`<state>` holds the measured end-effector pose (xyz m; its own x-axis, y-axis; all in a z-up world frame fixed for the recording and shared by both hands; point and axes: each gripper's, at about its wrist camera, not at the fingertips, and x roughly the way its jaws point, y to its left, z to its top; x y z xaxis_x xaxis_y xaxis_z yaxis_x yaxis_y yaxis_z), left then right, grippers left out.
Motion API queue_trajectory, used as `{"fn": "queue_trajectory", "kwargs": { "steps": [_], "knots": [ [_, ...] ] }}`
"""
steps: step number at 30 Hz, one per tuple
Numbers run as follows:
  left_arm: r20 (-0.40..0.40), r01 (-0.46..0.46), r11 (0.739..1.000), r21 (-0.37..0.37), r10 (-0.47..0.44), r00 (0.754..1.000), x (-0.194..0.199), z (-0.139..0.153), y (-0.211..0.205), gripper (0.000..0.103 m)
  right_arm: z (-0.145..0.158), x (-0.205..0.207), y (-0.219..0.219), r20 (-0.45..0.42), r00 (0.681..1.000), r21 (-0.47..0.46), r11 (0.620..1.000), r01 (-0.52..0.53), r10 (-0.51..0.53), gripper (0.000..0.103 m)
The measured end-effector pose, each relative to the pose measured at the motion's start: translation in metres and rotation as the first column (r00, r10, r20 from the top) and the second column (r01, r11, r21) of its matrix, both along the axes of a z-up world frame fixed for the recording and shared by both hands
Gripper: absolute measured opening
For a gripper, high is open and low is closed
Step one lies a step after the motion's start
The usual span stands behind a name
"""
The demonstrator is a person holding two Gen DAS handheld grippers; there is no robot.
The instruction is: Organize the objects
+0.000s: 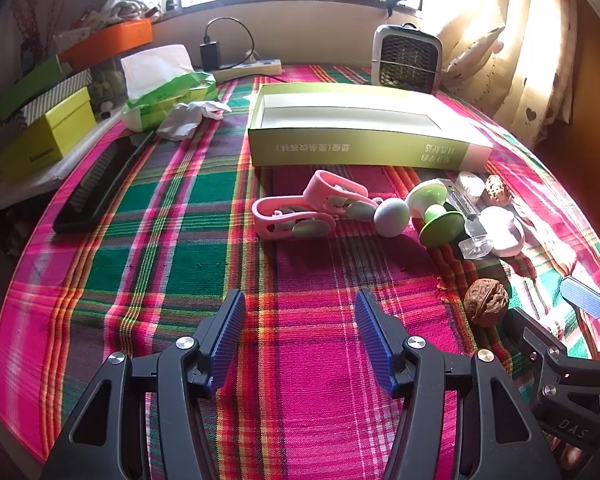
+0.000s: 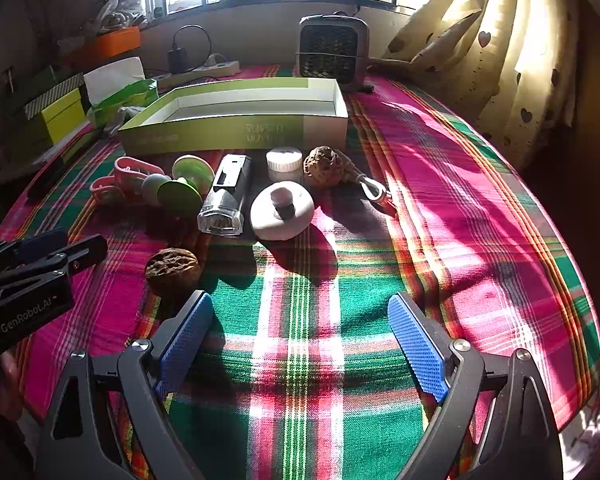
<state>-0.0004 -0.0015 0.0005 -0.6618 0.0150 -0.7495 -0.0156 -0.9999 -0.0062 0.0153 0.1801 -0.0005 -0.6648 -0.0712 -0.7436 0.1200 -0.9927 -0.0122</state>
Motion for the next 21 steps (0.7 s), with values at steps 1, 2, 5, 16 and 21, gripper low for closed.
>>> {"fn": "queue_trajectory", "kwargs": {
  "steps": [1,2,5,16,21],
  "knots": [
    [0.000,-0.001,1.000,0.001,0.001,1.000,0.000,0.000,0.000,0.056,0.000,0.001,0.000,0.000,1.000,0.000,1.000,0.000,0.000,0.090],
    [0.000,0.000,1.000,0.000,0.000,1.000,0.000,0.000,0.001,0.056,0.000,0.001,0.000,0.000,1.000,0.001,1.000,0.000,0.000,0.090],
    [0.000,-0.003,1.000,-0.001,0.003,1.000,0.000,0.000,0.001,0.056,0.001,0.002,-0.001,0.003,1.000,-0.002,1.000,-0.009,0.009,0.090],
    [0.001,-0.004,1.000,0.000,0.004,1.000,0.000,0.001,0.001,0.056,0.000,0.006,-0.010,0.003,0.999,-0.002,0.999,-0.053,0.053,0.090],
    [0.000,-0.005,1.000,-0.001,0.005,1.000,0.000,0.001,0.001,0.056,0.000,0.007,-0.011,0.003,0.998,-0.003,0.998,-0.055,0.055,0.090]
  ]
}}
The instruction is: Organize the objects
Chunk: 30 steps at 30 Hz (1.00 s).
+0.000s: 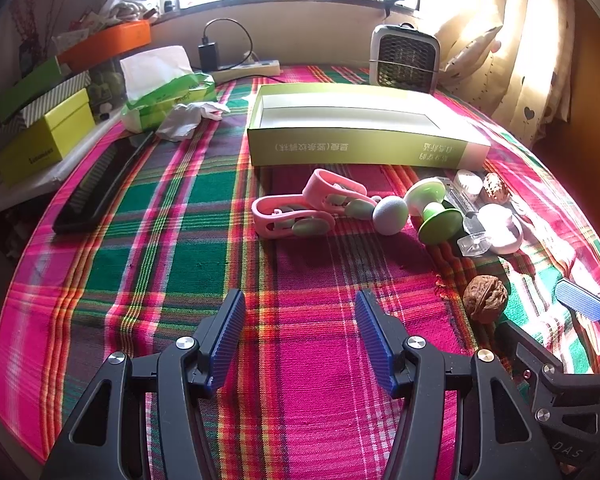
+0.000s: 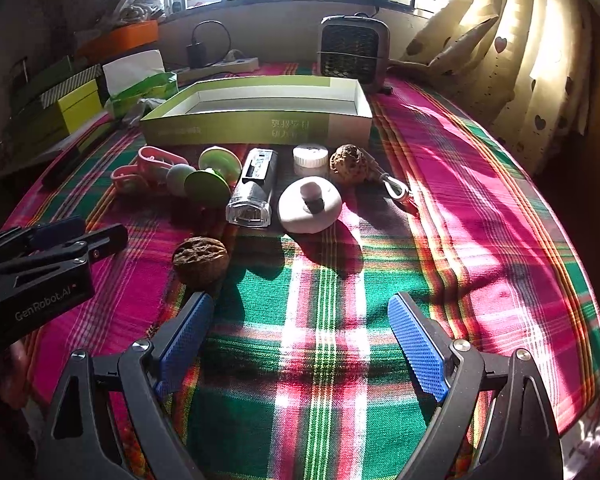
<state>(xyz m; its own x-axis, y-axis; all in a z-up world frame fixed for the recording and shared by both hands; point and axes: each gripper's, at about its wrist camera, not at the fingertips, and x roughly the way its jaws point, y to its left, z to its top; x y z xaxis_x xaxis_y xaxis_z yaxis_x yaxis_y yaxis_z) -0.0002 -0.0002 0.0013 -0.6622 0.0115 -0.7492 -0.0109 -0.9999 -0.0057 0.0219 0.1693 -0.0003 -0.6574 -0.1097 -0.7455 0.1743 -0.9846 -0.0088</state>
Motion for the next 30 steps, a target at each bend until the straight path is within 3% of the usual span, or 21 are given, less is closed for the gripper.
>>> {"fn": "queue_trajectory", "kwargs": {
  "steps": [12,19,30],
  "knots": [
    [0.005,0.073,0.997,0.004,-0.073,0.997,0.002,0.002,-0.003,0.056,0.001,-0.003,-0.014,-0.001,0.997,-0.012,0.997,-0.078,0.078,0.088],
    [0.019,0.098,0.994,0.046,-0.099,0.995,0.000,0.004,-0.012,0.056,0.001,-0.006,-0.027,-0.010,0.991,-0.019,0.991,-0.131,0.131,0.081],
    [0.020,0.089,0.996,0.025,-0.089,0.996,-0.001,0.002,-0.014,0.056,0.001,-0.009,-0.031,-0.015,0.990,-0.014,0.990,-0.139,0.139,0.078]
  ]
}}
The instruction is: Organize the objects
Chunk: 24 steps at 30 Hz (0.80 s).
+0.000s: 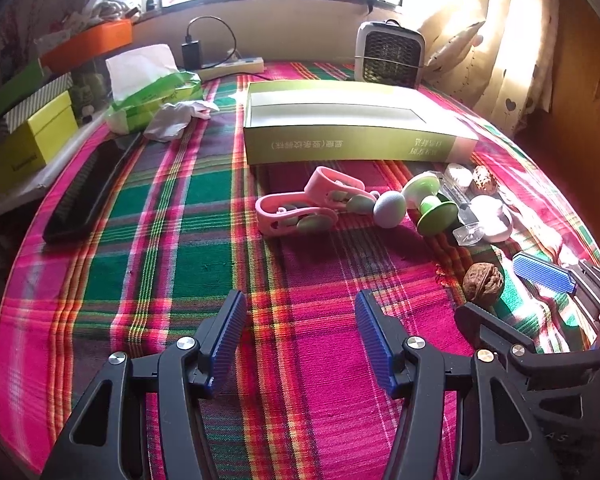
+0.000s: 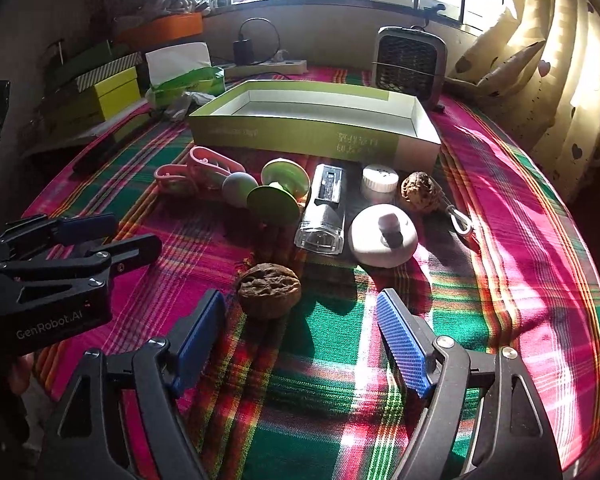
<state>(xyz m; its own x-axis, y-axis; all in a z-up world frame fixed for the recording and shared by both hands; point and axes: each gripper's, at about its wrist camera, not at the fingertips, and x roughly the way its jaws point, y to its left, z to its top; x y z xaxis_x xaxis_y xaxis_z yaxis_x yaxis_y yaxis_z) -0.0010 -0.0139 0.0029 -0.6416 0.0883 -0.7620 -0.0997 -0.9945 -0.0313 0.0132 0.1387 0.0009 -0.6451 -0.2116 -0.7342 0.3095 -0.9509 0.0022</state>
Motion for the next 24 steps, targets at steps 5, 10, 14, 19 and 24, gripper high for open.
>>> {"fn": "queue_trajectory", "kwargs": {
  "steps": [5,10,14,19,24],
  "knots": [
    [-0.001,0.002,1.000,-0.001,-0.002,1.000,0.000,0.000,0.000,0.056,0.000,-0.001,-0.001,-0.006,1.000,0.006,1.000,0.006,-0.006,0.078],
    [0.002,-0.001,1.000,-0.004,0.001,1.000,-0.001,-0.001,0.000,0.056,0.000,-0.001,-0.002,-0.010,1.000,0.009,1.000,0.006,-0.006,0.078],
    [0.003,-0.006,1.000,0.007,0.006,1.000,-0.002,0.000,-0.004,0.056,0.000,-0.002,-0.003,-0.014,1.000,0.007,1.000,0.008,-0.007,0.078],
    [0.004,0.002,1.000,0.029,-0.002,1.000,-0.006,0.001,-0.010,0.056,0.000,-0.002,-0.006,-0.025,1.000,0.003,1.000,-0.001,0.001,0.070],
    [0.002,-0.008,0.998,0.056,0.008,1.000,-0.013,0.003,-0.022,0.056,0.001,-0.001,-0.009,-0.029,1.000,0.004,1.000,-0.012,0.012,0.061]
  ]
}}
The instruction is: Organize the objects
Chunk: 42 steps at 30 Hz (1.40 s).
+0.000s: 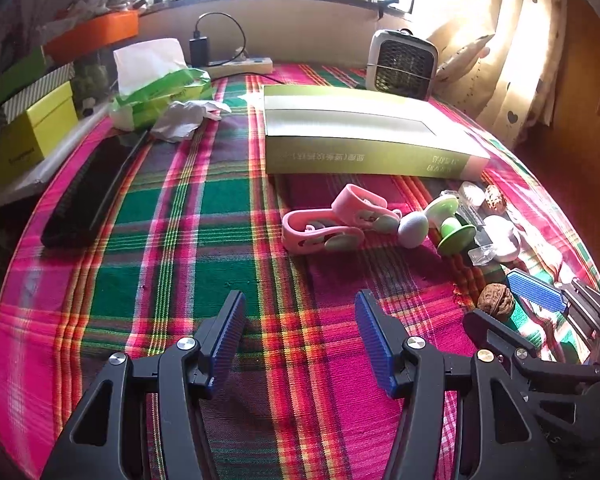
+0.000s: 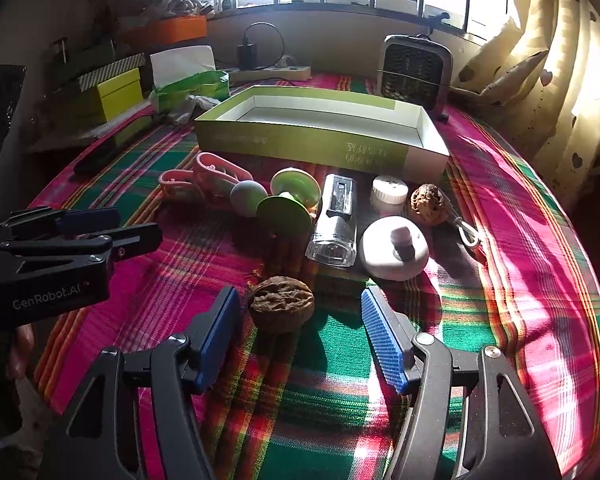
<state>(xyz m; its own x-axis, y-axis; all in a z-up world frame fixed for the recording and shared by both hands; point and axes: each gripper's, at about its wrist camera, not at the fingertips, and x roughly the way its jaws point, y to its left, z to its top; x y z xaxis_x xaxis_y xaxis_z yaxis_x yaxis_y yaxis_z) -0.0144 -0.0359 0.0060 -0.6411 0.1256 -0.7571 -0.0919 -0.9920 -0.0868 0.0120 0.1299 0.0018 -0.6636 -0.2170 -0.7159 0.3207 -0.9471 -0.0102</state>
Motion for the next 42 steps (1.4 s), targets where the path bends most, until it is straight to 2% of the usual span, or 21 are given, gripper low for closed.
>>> {"fn": "queue_trajectory", "kwargs": {
  "steps": [7,18,20,21,26,30,42],
  "knots": [
    [-0.015,0.012,1.000,0.017,-0.012,1.000,-0.007,0.003,-0.009,0.056,0.001,0.001,-0.004,0.001,1.000,-0.002,1.000,-0.012,0.012,0.050],
    [-0.007,0.036,0.999,0.008,-0.036,0.999,-0.012,-0.001,-0.008,0.056,0.001,0.001,-0.002,0.002,1.000,-0.014,1.000,-0.002,0.002,0.049],
    [-0.015,0.050,0.999,0.003,-0.050,0.999,-0.013,0.000,-0.008,0.056,0.001,0.002,-0.002,-0.002,1.000,-0.020,1.000,-0.011,0.011,0.034],
    [-0.020,0.057,0.998,0.000,-0.057,0.998,-0.014,0.001,-0.007,0.056,0.001,0.002,-0.002,-0.002,1.000,-0.019,1.000,-0.013,0.013,0.032],
    [-0.039,0.092,0.996,0.005,-0.092,0.995,-0.021,0.006,-0.008,0.056,0.001,0.002,-0.001,-0.001,1.000,-0.027,0.999,-0.020,0.020,0.032],
    [-0.040,0.162,0.987,0.008,-0.161,0.986,-0.028,0.005,-0.004,0.056,0.001,0.002,0.002,0.000,1.000,-0.028,0.999,-0.018,0.018,0.032],
    [-0.057,0.281,0.958,-0.062,-0.284,0.957,-0.049,0.008,0.001,0.056,0.001,-0.001,0.007,0.003,1.000,-0.026,1.000,0.000,0.000,0.032]
  ]
}}
